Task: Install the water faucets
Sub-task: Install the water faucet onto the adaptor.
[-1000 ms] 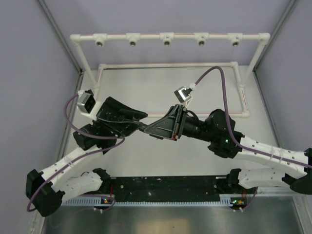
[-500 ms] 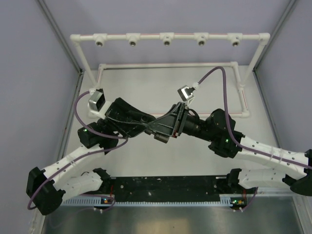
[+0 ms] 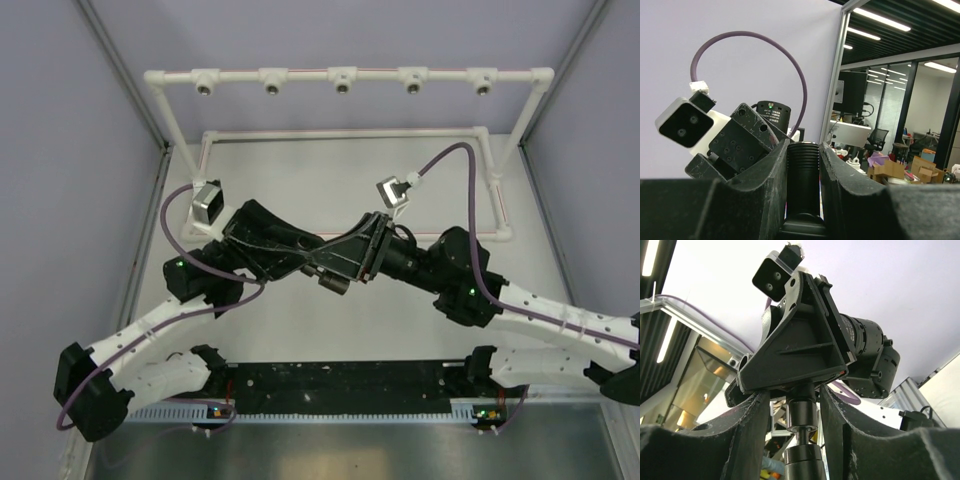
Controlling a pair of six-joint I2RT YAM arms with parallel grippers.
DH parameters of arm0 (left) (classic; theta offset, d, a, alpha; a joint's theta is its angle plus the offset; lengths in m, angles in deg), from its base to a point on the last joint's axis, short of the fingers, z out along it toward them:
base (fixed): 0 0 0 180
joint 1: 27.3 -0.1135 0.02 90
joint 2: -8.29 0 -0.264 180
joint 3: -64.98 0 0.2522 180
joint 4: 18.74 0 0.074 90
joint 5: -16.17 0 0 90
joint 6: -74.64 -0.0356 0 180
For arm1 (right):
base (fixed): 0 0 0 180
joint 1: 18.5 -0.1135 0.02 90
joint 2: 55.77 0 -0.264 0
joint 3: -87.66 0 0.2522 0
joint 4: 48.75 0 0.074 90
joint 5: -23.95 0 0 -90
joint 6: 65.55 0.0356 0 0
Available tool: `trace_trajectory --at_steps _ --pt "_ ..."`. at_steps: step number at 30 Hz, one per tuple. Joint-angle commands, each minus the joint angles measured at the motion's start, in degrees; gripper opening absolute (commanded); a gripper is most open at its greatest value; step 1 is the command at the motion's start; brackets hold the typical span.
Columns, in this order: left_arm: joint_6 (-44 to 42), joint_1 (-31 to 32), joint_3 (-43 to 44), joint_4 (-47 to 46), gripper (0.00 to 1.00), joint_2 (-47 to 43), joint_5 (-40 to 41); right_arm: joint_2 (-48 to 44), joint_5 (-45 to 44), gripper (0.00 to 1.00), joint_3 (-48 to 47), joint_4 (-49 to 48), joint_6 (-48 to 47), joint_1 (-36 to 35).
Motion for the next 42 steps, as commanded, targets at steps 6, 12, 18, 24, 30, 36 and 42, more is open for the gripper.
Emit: trace_trajectory --at_steps 6,12,18,24,30,36,42 --pt "0.39 0.80 -1.34 -13.88 0.00 -2.08 -5.13 -6.31 -9.55 0.45 -0.23 -4.75 -7.27 0.93" --pt "0.48 0.80 -1.78 -13.88 0.00 -2.25 -4.60 -8.68 -12.80 0.46 -0.40 0.70 -12.19 0.93" --pt "-0.83 0.71 -2.57 -9.50 0.00 -3.57 -3.20 -10.53 -14.39 0.44 -2.77 11.23 -24.64 1.02" --pt "-13.90 0.71 -4.07 23.57 0.00 -14.01 8.64 -8.69 -12.89 0.44 -11.02 28.97 -43.20 1.02" --pt "-24.12 0.71 3.22 59.74 0.00 -21.85 29.92 -2.37 -11.40 0.56 -20.25 41.12 -51.12 0.76" --pt "-25.27 0.71 9.54 75.31 0.00 -20.19 38.80 3.96 -11.22 0.59 -26.76 46.66 -61.04 -2.57" --pt "-23.25 0.71 13.16 83.06 0.00 -18.60 44.88 7.74 -12.37 0.58 -28.97 46.24 -71.51 -7.32"
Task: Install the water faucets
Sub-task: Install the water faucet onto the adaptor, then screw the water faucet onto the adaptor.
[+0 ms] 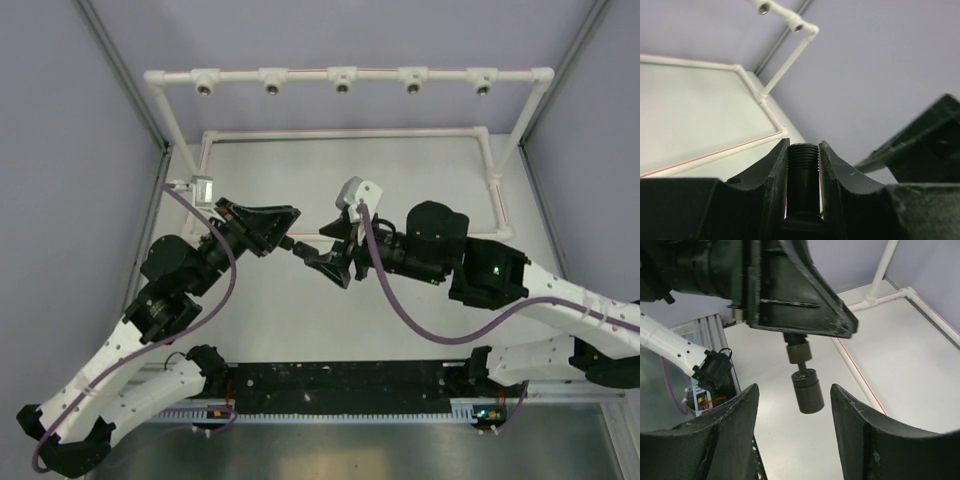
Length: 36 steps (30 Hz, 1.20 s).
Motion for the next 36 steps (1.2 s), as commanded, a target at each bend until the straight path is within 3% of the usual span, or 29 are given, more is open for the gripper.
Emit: trace_trajectory --at_steps 1,14,29,36 --pt "0.86 0.14 4.00 6.33 0.00 0.17 7.48 1.06 -0.15 0.57 -2.17 -0.78 -10.41 -3.52" --pt "4.38 0.14 4.44 5.63 0.00 0.35 7.05 5.01 -10.42 0.51 5.83 -14.75 -17.44 -6.96" --pt "4.82 0.14 3.74 4.40 0.00 0.09 6.17 10.90 -15.26 0.45 4.16 -18.01 -19.21 -6.87" --pt "5.25 0.14 3.04 3.87 0.00 -0.09 5.91 11.70 -15.70 0.33 4.25 -19.07 -19.82 -6.96"
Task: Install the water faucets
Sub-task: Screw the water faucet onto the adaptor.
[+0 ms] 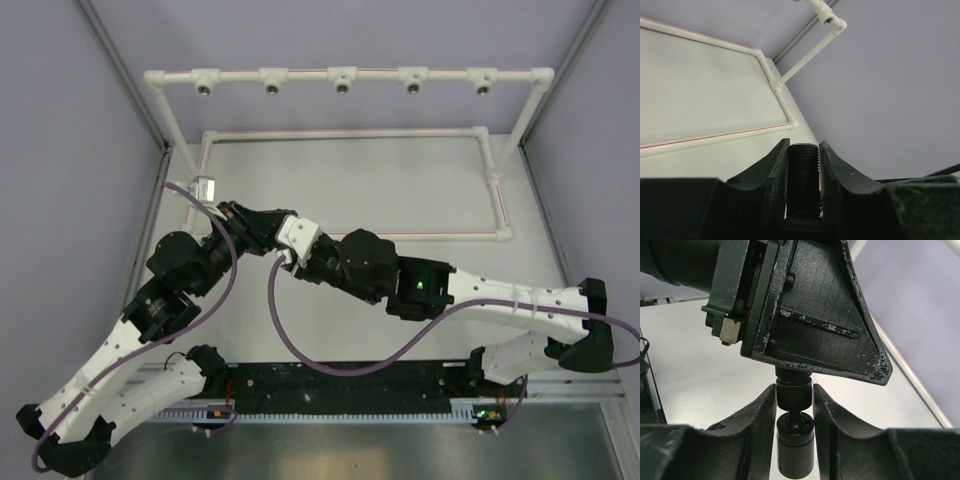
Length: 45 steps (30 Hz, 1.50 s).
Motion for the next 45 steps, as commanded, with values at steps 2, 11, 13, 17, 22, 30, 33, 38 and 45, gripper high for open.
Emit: trace_trajectory --at_steps 2,11,13,17,22,30,33,38,45 --pt "0.97 0.14 1.39 -6.38 0.00 -1.12 -1.07 0.48 -0.71 0.24 -1.74 -3.55 -0.72 -0.51" --pt "0.45 0.14 -1.15 -9.88 0.00 -2.35 -5.44 -2.76 6.40 0.00 1.07 -4.51 0.86 -0.34" --pt "-0.26 0.14 -2.64 -12.35 0.00 -3.14 -8.17 -3.90 9.91 0.00 1.69 -4.25 2.35 0.37" --pt "-0.78 0.14 -6.33 -18.85 0.00 -4.81 -14.59 -6.98 22.29 0.00 2.30 -4.51 9.89 5.63" --pt "-0.87 0.15 -9.50 -27.55 0.00 -6.04 -22.50 -9.80 35.66 0.00 3.27 -7.24 20.17 11.52" --pt "0.09 0.23 -10.03 -37.92 0.00 -3.76 -35.06 -8.48 57.97 0.00 4.06 -16.98 39.42 19.17" --pt "2.11 0.15 -10.29 -42.58 0.00 -2.53 -39.29 -7.78 63.52 0.00 6.87 -26.37 48.47 22.07" --pt "3.00 0.14 -10.12 -44.27 0.00 -2.00 -40.45 -7.78 65.66 0.00 7.67 -29.06 50.89 23.75" --pt "-1.83 0.14 -6.96 -29.08 0.00 -3.93 -29.92 -11.90 56.09 0.53 2.66 -10.60 31.39 23.84"
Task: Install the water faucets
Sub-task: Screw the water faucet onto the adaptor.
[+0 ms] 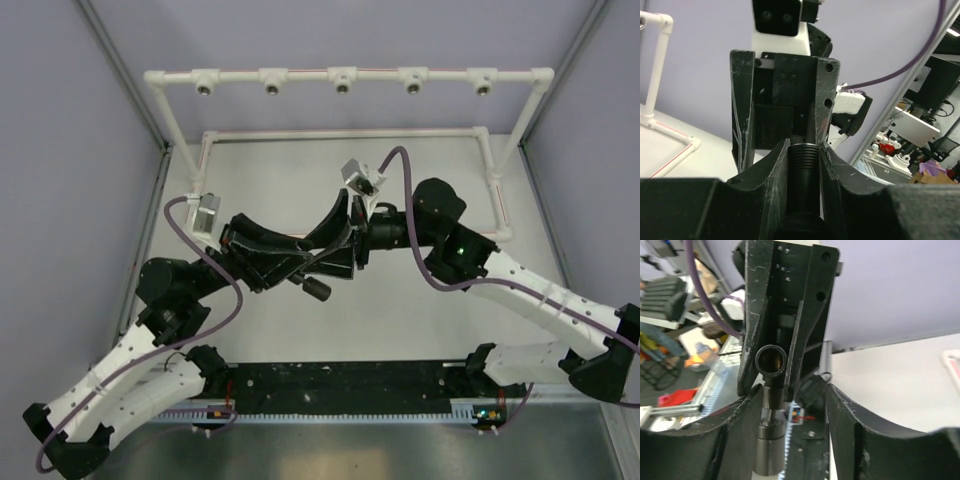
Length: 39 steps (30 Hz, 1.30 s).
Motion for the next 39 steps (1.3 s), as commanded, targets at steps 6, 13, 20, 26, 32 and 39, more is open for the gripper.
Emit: trace_trajectory --at_steps 6,13,20,26,32,39 --pt "-3.36 0.19 7.55 20.01 0.00 -2.25 21.72 -3.62 -18.35 0.56 -7.22 16.86 -18.59 0.62" --pt "0.68 0.19 7.73 23.46 0.00 -2.96 38.79 -3.45 -37.69 0.56 -3.87 13.70 -33.69 -9.38" --pt "6.75 0.28 8.17 24.61 0.00 -2.52 45.57 -3.19 -44.02 0.55 0.08 5.35 -44.16 -15.19" --pt "9.65 0.19 10.90 29.09 0.00 -0.67 48.12 1.82 -50.87 0.52 -2.46 7.55 -54.08 -20.64" --pt "10.79 0.19 11.34 30.50 0.00 -0.40 48.30 6.04 -58.97 0.50 -3.69 4.21 -60.43 -23.72" --pt "10.79 0.19 11.43 31.82 0.00 -1.11 48.74 8.94 -64.24 0.50 -5.71 1.57 -63.94 -24.95"
